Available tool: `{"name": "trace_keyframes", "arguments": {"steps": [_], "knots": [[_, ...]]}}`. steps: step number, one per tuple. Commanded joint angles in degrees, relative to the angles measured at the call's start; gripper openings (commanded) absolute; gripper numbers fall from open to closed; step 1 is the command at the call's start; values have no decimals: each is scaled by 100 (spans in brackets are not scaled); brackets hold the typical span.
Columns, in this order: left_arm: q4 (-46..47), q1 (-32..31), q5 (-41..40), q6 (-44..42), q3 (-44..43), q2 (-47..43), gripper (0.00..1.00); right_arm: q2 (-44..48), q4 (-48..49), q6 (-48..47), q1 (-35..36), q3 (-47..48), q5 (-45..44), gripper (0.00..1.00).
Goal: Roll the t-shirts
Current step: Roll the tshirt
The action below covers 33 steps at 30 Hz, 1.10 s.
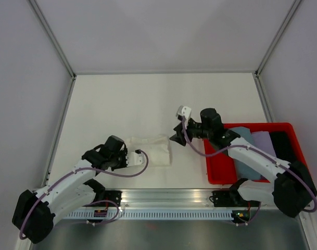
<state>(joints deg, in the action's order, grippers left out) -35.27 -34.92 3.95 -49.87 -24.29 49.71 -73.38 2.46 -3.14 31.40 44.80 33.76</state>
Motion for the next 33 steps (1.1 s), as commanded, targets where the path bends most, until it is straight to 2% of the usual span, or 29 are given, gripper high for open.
{"name": "trace_keyframes", "arguments": {"steps": [1, 2, 3, 7, 8, 12, 13, 14, 20, 23, 24, 26, 27, 28, 30, 33], "knots": [[-796, 501, 1080, -383, -505, 91, 6, 858, -413, -3212, 935, -751, -571, 59], [-885, 608, 1326, -505, -593, 178, 7, 922, -474, -3437, 1478, -936, -607, 62], [-972, 705, 1441, -541, -751, 344, 7, 949, -509, -3526, 1675, -964, -712, 64], [-1167, 995, 1741, -629, -1033, 715, 8, 712, -528, -3966, 2710, -1034, -2474, 65], [-1167, 1013, 1785, -638, -1086, 759, 8, 668, -449, -4115, 2827, -1113, -2627, 65], [-1263, 1118, 1934, -840, -1192, 926, 8, 238, -342, -4405, 3091, -1052, -2795, 66], [-1290, 1127, 1961, -893, -1218, 996, 8, 28, -290, -4458, 3222, -1052, -2961, 66], [-1351, 1153, 1978, -919, -1244, 1023, 9, -78, -46, -4450, 3302, -1113, -3485, 66], [-1378, 1303, 1996, -1025, -1262, 1032, 11, -782, 570, -4266, 3347, -1113, -3710, 65], [-1448, 1312, 2014, -1104, -1236, 979, 11, -1133, 940, -3967, 3347, -1008, -4148, 63], [-1448, 1329, 2022, -1113, -1227, 961, 11, -1291, 993, -3932, 3355, -982, -4306, 60], [-1457, 1330, 2040, -1113, -1244, 926, 11, -1467, 950, -3870, 3320, -859, -4307, 39], [-1474, 1364, 2057, -1113, -1244, 935, 11, -1607, 819, -3783, 3312, -806, -4281, 26], [-1500, 1365, 2110, -1122, -1297, 926, 11, -1644, 704, -3652, 3233, -684, -4203, 8], [-1597, 1426, 2171, -1174, -1358, 979, 11, -1531, 267, -3519, 3136, -569, -3992, 0], [-1904, 1575, 2365, -1350, -1543, 1092, 12, -1110, -226, -3404, 2917, -419, -3307, 0]]}}
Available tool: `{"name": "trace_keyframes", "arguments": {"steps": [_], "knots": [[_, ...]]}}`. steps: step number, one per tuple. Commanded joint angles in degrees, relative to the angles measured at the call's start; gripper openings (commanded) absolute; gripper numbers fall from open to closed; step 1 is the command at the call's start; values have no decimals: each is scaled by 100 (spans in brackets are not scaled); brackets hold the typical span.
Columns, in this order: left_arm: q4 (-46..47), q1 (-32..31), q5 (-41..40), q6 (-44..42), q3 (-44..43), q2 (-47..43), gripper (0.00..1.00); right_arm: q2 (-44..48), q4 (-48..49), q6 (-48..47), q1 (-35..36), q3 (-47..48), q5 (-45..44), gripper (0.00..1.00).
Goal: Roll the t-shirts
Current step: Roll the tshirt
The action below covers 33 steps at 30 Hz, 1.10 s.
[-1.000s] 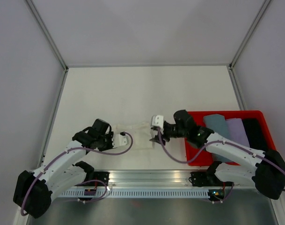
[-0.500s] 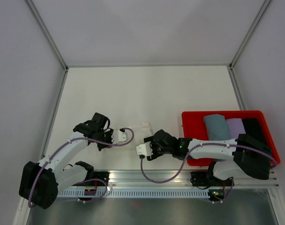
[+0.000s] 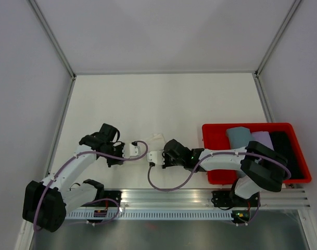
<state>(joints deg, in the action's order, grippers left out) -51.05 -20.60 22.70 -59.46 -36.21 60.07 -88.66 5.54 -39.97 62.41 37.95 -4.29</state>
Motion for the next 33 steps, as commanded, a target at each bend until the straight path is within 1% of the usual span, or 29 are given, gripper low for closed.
{"name": "trace_keyframes", "arguments": {"steps": [1, 3, 5, 6, 7, 8, 9, 10, 11, 12, 14, 16, 17, 18, 19, 22, 27, 30, 33], "knots": [[-405, 170, 551, -434, -430, 101, 12, 533, -763, 296, -246, 291, 761, 0], [-485, 206, 621, -505, -519, 188, 12, 857, -1071, 366, -300, 300, 965, 0], [-669, 214, 735, -592, -650, 224, 14, 1087, -1291, 463, -344, 335, 1534, 0], [-765, 206, 780, -732, -712, 259, 14, 1245, -1701, 576, -370, 405, 1807, 0], [-1080, 206, 910, -838, -852, 320, 15, 1281, -1984, 621, -448, 615, 2149, 0], [-1257, 214, 981, -943, -931, 382, 17, 1290, -2300, 665, -475, 747, 2683, 0], [-1441, 214, 1060, -1075, -1002, 434, 18, 1281, -2843, 709, -476, 862, 2914, 0], [-1574, 214, 1174, -1128, -1098, 548, 19, 1290, -3013, 883, -484, 958, 3108, 0], [-1723, 214, 1210, -1173, -1108, 593, 22, 1351, -3146, 920, -484, 959, 3528, 0], [-1733, 206, 1211, -1190, -1091, 637, 23, 1386, -3225, 964, -484, 916, 3671, 0], [-1655, 214, 1079, -1226, -1038, 795, 27, 1457, -3147, 1271, -537, 749, 3996, 0], [-1567, 214, 930, -1147, -1090, 909, 32, 1422, -2963, 1578, -791, 643, 4514, 0], [-1558, 214, 886, -1129, -1143, 1014, 39, 1326, -2919, 1693, -914, 634, 4699, 0], [-1601, 214, 851, -1129, -1195, 1067, 43, 1256, -2831, 1790, -1141, 634, 4962, 0], [-1636, 214, 798, -1129, -1318, 1111, 53, 1177, -2830, 1869, -1239, 660, 5060, 0], [-1873, 214, 806, -1041, -1538, 1278, 62, 887, -2796, 1913, -1503, 687, 5245, 0], [-2128, 214, 1140, -830, -1565, 1182, 66, 543, -2479, 2247, -1977, 626, 5580, 0], [-2137, 223, 1158, -734, -1539, 1121, 67, 438, -2409, 2309, -2197, 634, 5808, 0], [-2173, 223, 1158, -602, -1705, 1208, 67, 359, -2347, 2379, -2391, 652, 6036, 0]]}}
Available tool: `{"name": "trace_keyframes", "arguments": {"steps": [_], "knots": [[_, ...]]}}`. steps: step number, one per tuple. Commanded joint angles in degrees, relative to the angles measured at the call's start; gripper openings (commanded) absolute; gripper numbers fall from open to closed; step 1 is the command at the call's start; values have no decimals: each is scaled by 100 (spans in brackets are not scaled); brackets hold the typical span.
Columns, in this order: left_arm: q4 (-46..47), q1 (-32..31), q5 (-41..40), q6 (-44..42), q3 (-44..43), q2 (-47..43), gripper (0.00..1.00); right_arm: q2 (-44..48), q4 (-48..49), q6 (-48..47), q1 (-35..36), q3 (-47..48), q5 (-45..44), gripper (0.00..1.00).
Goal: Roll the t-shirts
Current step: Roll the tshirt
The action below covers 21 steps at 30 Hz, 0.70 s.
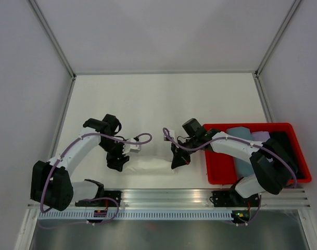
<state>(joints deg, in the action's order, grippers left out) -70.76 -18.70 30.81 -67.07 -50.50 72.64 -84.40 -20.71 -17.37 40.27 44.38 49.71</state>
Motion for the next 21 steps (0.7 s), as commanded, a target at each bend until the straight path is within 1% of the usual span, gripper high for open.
{"name": "trace_keyframes", "arguments": {"steps": [1, 2, 3, 4, 6, 7, 10, 12, 14, 16, 17, 19, 20, 21], "knots": [[-184, 24, 356, 237, -311, -22, 67, -103, 348, 163, -238, -8, 697, 0], [156, 33, 347, 647, -303, 4, 67, -164, 531, 207, -291, -26, 811, 0], [533, 24, 225, 886, -259, 109, 63, -295, 568, 294, -387, -35, 821, 0], [537, 24, 172, 1036, -241, 197, 58, -392, 568, 252, -406, 17, 821, 0], [686, 33, 75, 1239, -258, 416, 37, -577, 463, 286, -450, 167, 847, 0], [678, 111, 83, 1231, -276, 574, 24, -725, 445, 434, -450, 202, 838, 0], [756, 374, 75, 1100, -302, 777, 11, -797, 366, 663, -529, 194, 900, 0], [792, 524, 101, 1003, -346, 935, 9, -719, 348, 787, -634, 19, 909, 0], [836, 578, 101, 1002, -381, 1215, 3, -543, 453, 1260, -687, -148, 952, 0], [854, 578, 276, 1072, -504, 1392, 2, -281, 559, 1629, -696, -456, 1014, 1], [854, 569, 459, 1204, -609, 1576, 2, -174, 638, 2014, -687, -605, 970, 0], [845, 552, 593, 1345, -715, 1779, 2, 220, 743, 2280, -696, -746, 804, 0], [853, 543, 619, 1432, -785, 1867, 2, 335, 883, 2482, -696, -799, 725, 2], [862, 525, 619, 1451, -838, 2068, 2, 424, 945, 2527, -705, -834, 576, 10]]}}
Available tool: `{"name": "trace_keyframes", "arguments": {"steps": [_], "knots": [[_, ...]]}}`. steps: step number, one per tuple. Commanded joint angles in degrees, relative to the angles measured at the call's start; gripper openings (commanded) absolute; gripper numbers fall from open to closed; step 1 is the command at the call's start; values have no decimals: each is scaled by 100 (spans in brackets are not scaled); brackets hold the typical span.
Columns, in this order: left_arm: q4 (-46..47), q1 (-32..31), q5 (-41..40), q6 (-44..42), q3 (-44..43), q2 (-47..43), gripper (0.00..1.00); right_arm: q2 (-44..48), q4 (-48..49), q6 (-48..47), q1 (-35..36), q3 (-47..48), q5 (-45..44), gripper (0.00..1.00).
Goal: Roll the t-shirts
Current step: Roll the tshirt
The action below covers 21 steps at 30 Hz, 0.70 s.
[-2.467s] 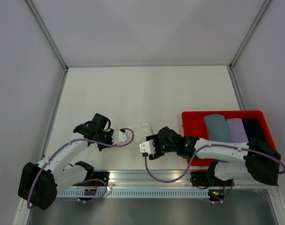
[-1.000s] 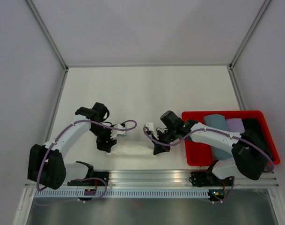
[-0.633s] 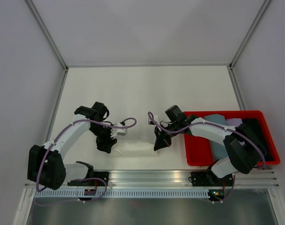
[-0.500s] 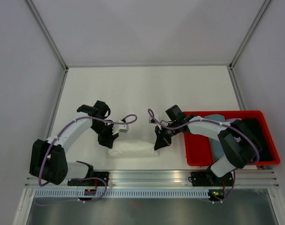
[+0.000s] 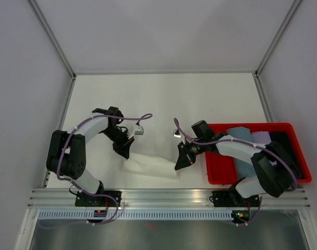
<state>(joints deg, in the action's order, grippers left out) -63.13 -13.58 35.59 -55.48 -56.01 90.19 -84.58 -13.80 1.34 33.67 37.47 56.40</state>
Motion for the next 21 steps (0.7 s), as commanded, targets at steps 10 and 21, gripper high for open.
{"name": "trace_keyframes", "arguments": {"steps": [10, 21], "knots": [[354, 14, -782, 960, -894, 1088, 4, -209, -581, -291, -906, 1964, -1798, 98], [355, 14, -863, 1558, -1017, 1308, 6, -50, -922, -1867, 24, 3671, -1888, 98]]}}
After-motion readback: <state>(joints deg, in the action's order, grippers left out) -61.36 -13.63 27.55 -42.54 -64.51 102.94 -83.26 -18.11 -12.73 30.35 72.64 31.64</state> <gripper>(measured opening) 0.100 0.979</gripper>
